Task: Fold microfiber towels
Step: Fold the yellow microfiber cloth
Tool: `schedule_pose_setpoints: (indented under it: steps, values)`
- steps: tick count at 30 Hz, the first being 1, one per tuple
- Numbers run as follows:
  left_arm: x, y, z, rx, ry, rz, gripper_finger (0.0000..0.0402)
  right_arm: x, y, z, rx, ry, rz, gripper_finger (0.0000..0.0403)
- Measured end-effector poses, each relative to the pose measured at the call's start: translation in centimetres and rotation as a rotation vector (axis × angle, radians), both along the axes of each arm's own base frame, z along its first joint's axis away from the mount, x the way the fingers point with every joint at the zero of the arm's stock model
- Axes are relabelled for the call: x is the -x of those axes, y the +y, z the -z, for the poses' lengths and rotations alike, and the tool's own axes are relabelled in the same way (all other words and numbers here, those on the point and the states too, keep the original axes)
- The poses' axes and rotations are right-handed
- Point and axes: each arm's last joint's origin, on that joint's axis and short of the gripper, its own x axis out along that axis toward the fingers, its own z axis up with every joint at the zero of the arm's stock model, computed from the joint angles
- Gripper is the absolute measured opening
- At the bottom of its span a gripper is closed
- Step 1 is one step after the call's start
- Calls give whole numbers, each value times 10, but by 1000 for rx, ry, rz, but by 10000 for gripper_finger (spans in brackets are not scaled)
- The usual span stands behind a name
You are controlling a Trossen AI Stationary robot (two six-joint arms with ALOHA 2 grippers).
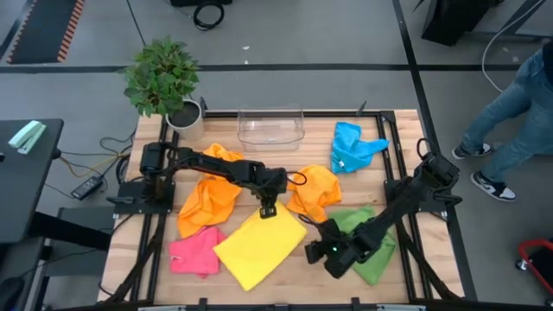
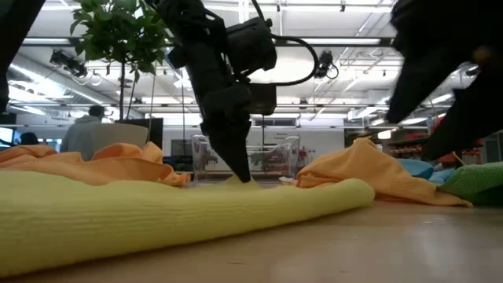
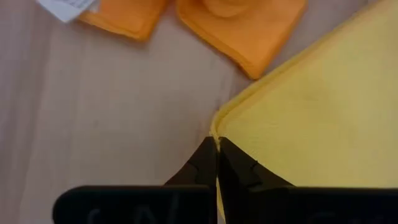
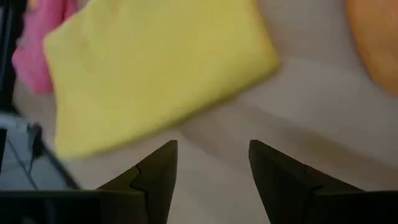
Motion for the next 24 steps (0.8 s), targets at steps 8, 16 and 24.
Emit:
schedule_pose_setpoints:
  steps: [8,16,24]
  values:
    - [1,-4,0,-8,13,31,9,-20,-27,10,-1,30,104,229]
    - [3,-4,2,-11,30,38,14,-22,-31,23,-33,112,115,229]
    - [3,-4,2,-19,26,54,12,-30,-29,37,-40,58,167,229]
